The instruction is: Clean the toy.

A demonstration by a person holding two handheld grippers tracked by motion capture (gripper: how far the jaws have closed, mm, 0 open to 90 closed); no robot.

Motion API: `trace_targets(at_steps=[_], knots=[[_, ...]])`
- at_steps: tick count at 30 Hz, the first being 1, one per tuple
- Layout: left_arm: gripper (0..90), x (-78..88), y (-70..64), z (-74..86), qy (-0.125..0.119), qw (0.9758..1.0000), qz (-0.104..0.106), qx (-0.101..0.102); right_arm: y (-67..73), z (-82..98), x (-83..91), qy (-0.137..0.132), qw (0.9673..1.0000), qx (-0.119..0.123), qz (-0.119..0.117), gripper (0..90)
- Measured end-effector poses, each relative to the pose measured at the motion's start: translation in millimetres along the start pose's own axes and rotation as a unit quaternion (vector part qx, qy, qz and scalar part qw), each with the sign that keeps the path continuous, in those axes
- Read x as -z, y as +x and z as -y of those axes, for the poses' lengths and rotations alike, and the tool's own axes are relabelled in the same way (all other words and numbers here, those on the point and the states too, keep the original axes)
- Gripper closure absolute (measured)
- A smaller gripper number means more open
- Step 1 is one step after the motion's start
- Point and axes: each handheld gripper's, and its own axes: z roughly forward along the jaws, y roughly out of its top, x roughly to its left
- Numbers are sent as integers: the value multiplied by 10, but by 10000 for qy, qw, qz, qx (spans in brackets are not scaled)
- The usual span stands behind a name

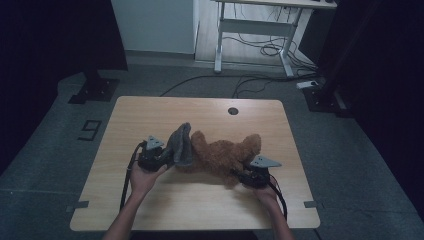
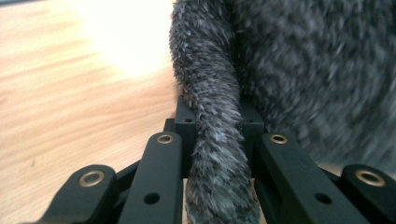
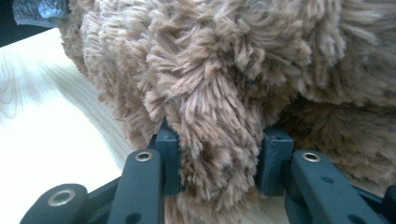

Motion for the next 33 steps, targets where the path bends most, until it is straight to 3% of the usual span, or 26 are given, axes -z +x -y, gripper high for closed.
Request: trace_targets(at_steps=[5,8,11,15,18,22,25,28,33], knots=[[763,-51,147,85,173,9997,-95,166,-35,-29,-45,35,10000,22,76,616],[764,-46,185,59,93,9996,-68,249,-83,-92,-122,66,9998,82,166,622],[763,14,156,-80,-93,9998,-111,153,-129,-153,-225,57,9996,114,259,625],[762,24,5,-417,-332,9994,-23,-58,-169,-230,-361,61,9994,123,331,625],[762,-100,-122,-610,-293,9993,62,-243,-177,-266,-415,54,9990,256,354,625],[760,-314,-190,-725,-147,9994,161,-258,-182,-232,-389,34,9990,346,269,625],[762,-434,-206,-698,12,9995,222,-226,-169,-202,-357,36,9989,411,210,615],[766,-454,-171,-601,33,9993,352,-100,-152,-179,-312,58,9988,452,150,539],[770,-380,-188,-410,80,9987,441,-225,-134,-126,-172,107,9997,210,67,399]])
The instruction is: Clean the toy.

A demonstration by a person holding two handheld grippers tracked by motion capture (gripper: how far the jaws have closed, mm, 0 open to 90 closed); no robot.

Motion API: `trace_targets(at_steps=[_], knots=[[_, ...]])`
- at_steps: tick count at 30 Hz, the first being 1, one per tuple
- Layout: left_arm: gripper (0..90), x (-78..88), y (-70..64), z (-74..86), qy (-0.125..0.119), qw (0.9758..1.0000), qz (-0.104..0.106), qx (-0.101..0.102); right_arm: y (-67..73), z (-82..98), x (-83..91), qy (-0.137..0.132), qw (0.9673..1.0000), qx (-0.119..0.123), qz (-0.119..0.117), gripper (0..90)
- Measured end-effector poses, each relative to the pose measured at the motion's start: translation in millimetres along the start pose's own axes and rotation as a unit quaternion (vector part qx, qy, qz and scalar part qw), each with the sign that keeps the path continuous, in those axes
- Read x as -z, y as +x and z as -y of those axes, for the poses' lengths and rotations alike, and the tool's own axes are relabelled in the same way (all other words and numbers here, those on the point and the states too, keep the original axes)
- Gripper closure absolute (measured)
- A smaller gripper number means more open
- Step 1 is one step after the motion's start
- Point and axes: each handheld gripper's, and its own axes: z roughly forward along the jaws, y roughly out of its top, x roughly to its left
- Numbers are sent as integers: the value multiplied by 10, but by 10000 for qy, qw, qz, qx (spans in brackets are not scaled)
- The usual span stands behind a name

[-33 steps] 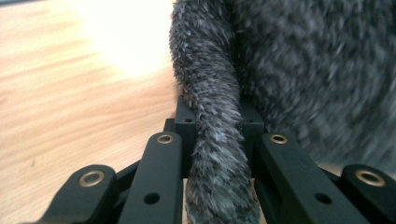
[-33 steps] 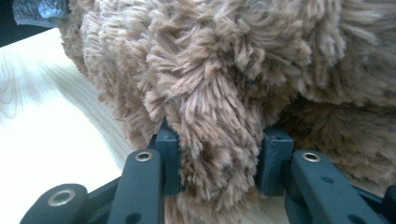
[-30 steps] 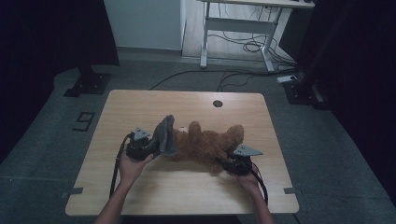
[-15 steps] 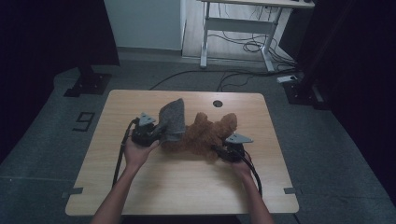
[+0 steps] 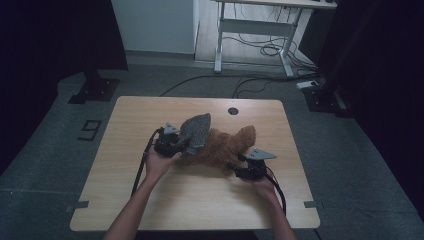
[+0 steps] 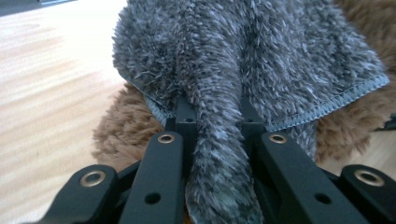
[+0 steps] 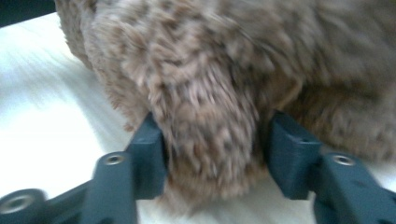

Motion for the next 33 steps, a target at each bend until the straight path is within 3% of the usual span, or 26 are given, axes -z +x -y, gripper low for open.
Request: trace_targets(at_steps=[5,10,14,20,25,30,33], knots=[[771,100,-82,192,-91,9999,47,-100,8,30,243,-199,9995,-175,156,277],[769,203,-196,368,-173,9996,63,-232,-26,-74,582,-680,9964,-429,251,216],[767,238,-262,474,-228,9994,95,-227,59,-208,723,-658,9973,-197,243,204],[767,276,-335,544,-210,9993,147,-289,236,-289,680,-585,9983,11,-50,289],[766,286,-322,558,-202,9993,209,-253,237,-204,571,-346,9994,-23,35,438],[765,290,-343,563,-171,9992,237,-260,244,-96,526,-234,9997,-11,-55,559],[764,299,-362,581,-171,9992,281,-227,230,-18,501,-166,9997,-68,-151,588]])
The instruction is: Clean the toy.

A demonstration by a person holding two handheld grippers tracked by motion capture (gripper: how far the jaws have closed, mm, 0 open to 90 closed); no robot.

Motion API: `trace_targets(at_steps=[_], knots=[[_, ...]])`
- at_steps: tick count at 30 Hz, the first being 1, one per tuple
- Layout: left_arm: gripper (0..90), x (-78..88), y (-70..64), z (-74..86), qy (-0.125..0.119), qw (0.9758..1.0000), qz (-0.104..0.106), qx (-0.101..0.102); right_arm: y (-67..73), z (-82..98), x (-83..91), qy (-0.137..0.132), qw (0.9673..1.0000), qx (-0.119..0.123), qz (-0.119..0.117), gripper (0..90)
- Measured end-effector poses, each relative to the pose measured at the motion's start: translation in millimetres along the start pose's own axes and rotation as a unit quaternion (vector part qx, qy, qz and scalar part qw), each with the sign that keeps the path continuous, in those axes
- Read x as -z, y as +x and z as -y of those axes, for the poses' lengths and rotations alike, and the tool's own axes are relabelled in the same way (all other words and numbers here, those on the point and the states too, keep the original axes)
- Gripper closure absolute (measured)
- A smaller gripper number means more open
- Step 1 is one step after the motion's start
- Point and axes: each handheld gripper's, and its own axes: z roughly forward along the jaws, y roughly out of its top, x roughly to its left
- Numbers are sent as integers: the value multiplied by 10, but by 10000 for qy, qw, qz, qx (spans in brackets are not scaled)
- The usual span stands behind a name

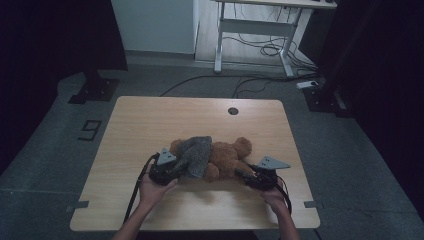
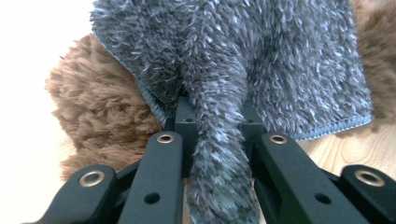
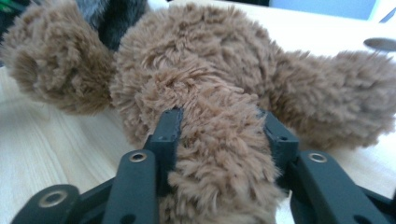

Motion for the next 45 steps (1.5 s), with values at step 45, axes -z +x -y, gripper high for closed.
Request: trace_targets(at_steps=[45], knots=[[764,-139,697,308,701,9915,-499,977,-50,235,-23,373,9989,232,145,640]])
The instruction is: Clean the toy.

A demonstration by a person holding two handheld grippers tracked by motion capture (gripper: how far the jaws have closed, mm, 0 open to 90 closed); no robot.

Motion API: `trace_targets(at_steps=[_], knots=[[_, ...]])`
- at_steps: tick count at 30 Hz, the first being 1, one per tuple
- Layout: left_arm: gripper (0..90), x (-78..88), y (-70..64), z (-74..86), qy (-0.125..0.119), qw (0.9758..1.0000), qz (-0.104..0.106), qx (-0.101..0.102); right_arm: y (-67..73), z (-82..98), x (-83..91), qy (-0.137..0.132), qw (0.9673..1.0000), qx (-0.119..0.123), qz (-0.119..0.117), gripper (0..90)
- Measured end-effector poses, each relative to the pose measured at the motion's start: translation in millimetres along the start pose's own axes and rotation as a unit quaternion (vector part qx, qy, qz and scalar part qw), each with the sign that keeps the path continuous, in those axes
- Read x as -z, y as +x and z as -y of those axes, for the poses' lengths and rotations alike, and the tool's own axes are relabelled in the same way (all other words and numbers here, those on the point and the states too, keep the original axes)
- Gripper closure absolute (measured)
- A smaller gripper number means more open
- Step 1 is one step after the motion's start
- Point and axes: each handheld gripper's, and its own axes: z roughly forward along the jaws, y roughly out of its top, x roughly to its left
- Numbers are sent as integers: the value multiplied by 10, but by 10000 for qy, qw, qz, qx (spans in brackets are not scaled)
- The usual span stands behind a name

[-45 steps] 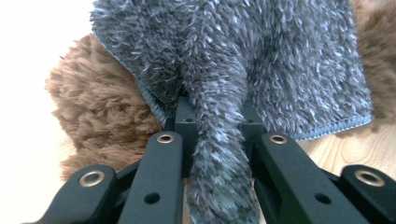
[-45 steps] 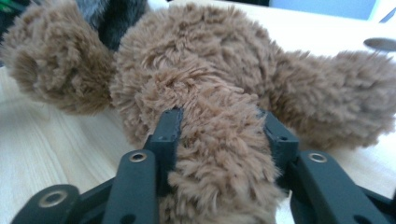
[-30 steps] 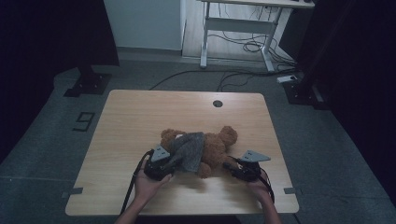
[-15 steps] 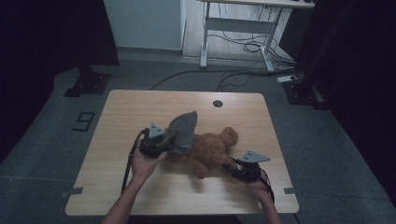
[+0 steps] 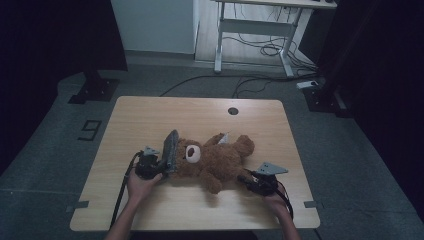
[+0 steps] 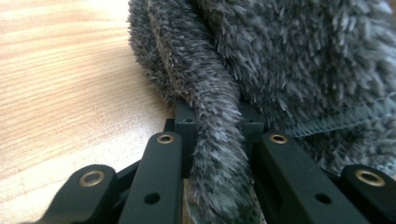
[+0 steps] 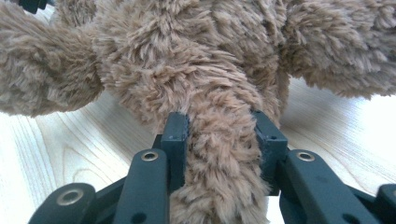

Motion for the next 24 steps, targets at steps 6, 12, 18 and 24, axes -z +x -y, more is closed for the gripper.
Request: trace_targets(at_steps=[6,12,18,24], knots=[[763,392,-68,-244,-639,9979,102,-99,-7,-1,-1,-27,10000,15,11,639],[762,602,-495,-680,-1043,9920,355,-615,-8,-5,-3,-40,10000,27,31,639],[762,187,-838,-938,-577,9934,311,-945,-10,-7,0,-40,10000,38,33,640],[761,23,-724,-1031,-437,9961,55,-765,-15,-21,12,-121,9999,5,17,642]])
